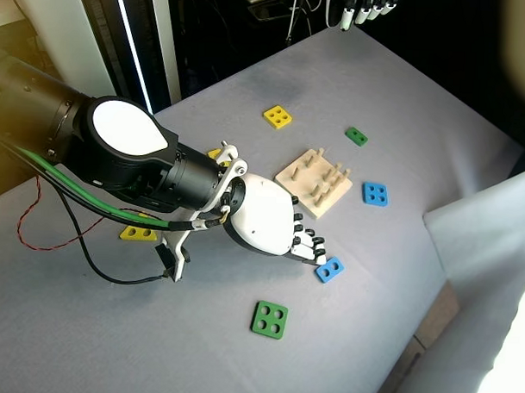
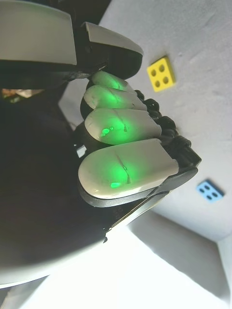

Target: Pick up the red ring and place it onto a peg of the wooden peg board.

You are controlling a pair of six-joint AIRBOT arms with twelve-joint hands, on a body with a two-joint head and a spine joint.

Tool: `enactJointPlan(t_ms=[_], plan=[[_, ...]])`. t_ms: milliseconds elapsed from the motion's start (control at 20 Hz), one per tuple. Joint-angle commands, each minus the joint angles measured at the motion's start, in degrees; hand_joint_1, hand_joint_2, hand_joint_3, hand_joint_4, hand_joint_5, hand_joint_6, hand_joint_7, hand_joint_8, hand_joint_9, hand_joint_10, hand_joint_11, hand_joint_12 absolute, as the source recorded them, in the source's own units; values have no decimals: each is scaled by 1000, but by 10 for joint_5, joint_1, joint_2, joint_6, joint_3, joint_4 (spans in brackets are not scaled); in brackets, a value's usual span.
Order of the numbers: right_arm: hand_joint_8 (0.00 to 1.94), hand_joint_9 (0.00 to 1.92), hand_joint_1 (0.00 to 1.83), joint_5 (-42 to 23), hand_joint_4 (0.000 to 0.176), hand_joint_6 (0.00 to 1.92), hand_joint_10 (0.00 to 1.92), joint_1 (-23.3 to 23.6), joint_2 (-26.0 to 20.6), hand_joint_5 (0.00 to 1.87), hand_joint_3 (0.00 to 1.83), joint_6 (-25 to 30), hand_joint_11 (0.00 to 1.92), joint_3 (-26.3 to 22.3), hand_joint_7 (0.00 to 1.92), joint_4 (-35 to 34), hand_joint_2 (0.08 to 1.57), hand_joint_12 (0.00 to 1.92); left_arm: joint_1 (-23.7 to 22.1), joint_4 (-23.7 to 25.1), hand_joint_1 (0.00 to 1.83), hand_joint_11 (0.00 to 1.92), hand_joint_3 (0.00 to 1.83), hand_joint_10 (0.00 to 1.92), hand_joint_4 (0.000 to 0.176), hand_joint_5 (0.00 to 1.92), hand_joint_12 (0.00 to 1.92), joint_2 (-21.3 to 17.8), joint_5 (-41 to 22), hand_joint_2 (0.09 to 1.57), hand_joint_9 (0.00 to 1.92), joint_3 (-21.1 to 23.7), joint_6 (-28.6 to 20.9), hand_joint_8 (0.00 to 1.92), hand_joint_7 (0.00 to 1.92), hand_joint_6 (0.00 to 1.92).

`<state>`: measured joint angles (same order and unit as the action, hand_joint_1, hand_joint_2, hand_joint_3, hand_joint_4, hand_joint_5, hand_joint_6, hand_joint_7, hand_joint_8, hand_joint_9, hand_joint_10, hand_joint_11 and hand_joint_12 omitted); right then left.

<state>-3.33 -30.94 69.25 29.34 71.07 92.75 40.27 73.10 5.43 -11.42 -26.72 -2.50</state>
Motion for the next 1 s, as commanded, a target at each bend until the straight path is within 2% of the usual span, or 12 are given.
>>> enactJointPlan(t_ms=[0, 100, 150, 450, 500, 550, 600, 650, 750, 800, 850, 950], plan=[[14, 19, 615, 0, 134, 1, 0, 1, 3, 864, 4, -2, 0, 1, 336, -3, 851, 0, -5, -4, 833, 1782, 2, 1921, 176, 1375, 1921, -4, -5, 1461, 1673, -2, 2, 1921, 1574, 1921], [15, 20, 607, 0, 133, 2, 0, 0, 3, 867, 2, -3, 0, 1, 357, -3, 846, 0, -5, -4, 835, 1780, 1, 1921, 176, 1368, 1921, -4, -5, 1459, 1671, -2, 2, 1921, 1569, 1921], [3, 20, 591, 1, 145, 1, 1, 0, 3, 866, 0, -3, 0, 1, 325, -3, 840, 0, -5, -4, 831, 1781, 3, 1921, 176, 1368, 1921, -4, -5, 1462, 1672, -2, 2, 1921, 1570, 1921], [15, 18, 595, 1, 149, 5, 5, -1, 3, 878, 0, -5, 0, 1, 319, -3, 840, 0, -5, -4, 823, 1772, 2, 1921, 176, 1353, 1921, -4, -5, 1462, 1659, -2, 2, 1921, 1552, 1921], [5, 23, 594, 1, 168, 1, 6, -2, 3, 858, 28, -7, 0, 1, 300, -3, 907, 0, -5, -4, 822, 1772, 2, 1921, 176, 1353, 1921, -4, -5, 1462, 1659, -2, 2, 1921, 1552, 1921], [2, 61, 679, 2, 168, 23, 20, -2, 3, 912, 29, -8, 0, 1, 281, -3, 923, 0, -5, -4, 820, 1779, 3, 1921, 176, 1354, 1921, -4, -5, 1466, 1665, -2, 2, 1921, 1556, 1921], [4, 150, 974, 2, 174, 589, 13, -2, 3, 1077, 17, -8, 20, 1, 295, -3, 1017, 19, -5, -4, 819, 1780, 3, 1921, 176, 1356, 1921, -4, -5, 1466, 1667, -2, 2, 1921, 1557, 1921], [3, 188, 1036, 3, 176, 722, 12, -2, 3, 1103, 2, -8, 15, 1, 309, -3, 1044, 31, -5, -4, 821, 1779, 1, 1921, 176, 1359, 1921, -4, -5, 1461, 1667, -2, 2, 1921, 1558, 1921], [7, 239, 1060, 3, 176, 736, 10, -2, 3, 1123, 1, -8, 0, 1, 372, -3, 1048, 76, -5, -4, 843, 1773, 0, 1921, 176, 1357, 1921, -4, -5, 1452, 1662, -2, 2, 1921, 1555, 1921], [6, 244, 1069, 3, 167, 709, 8, -2, 3, 1141, 0, -8, 0, 1, 392, -3, 1043, 78, -5, -4, 828, 1778, 1, 1921, 176, 1360, 1921, -4, -5, 1460, 1667, -2, 2, 1921, 1558, 1921], [4, 244, 1067, 3, 174, 704, 6, -2, 3, 1144, 0, -8, 0, 1, 394, -3, 1041, 76, -5, -4, 805, 1777, 4, 1921, 176, 1364, 1921, -4, -5, 1468, 1665, -2, 2, 1921, 1560, 1921], [2, 242, 1063, 3, 176, 720, 3, -2, 3, 1137, 1, -8, 0, 1, 398, -3, 1043, 42, -5, -4, 809, 1773, 3, 1921, 176, 1358, 1921, -4, -5, 1467, 1661, -2, 2, 1921, 1554, 1921]])
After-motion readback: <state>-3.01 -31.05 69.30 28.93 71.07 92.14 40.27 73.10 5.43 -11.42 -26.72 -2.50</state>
